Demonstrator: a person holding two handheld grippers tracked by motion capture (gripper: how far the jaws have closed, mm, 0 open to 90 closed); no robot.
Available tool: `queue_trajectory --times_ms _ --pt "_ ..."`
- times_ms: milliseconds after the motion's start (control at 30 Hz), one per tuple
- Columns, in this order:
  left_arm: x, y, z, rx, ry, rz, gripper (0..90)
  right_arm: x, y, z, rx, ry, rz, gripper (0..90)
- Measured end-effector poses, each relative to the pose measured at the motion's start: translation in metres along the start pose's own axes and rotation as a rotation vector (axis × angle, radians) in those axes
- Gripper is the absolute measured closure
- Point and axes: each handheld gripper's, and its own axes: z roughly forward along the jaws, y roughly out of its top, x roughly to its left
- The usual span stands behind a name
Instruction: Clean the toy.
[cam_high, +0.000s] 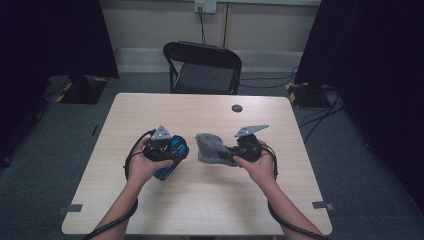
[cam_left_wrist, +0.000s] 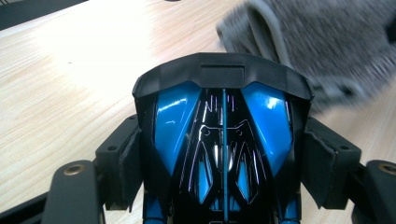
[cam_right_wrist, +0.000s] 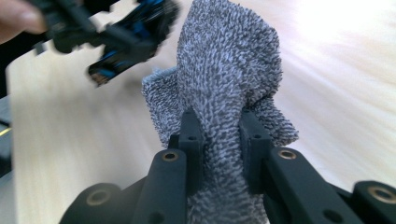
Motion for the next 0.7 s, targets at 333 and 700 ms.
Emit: queue_trajectory --times_ms 333,700 --pt "-0.012 0.007 0.001 -0.005 -0.028 0.040 25.6 -0.022 0.021 -0.007 -0.038 -0.115 0.051 75.2" --pt "-0.027 0.011 0.008 0.008 -0.067 0.061 25.6 -0.011 0.049 0.018 -0.045 -0.135 0.063 75.1"
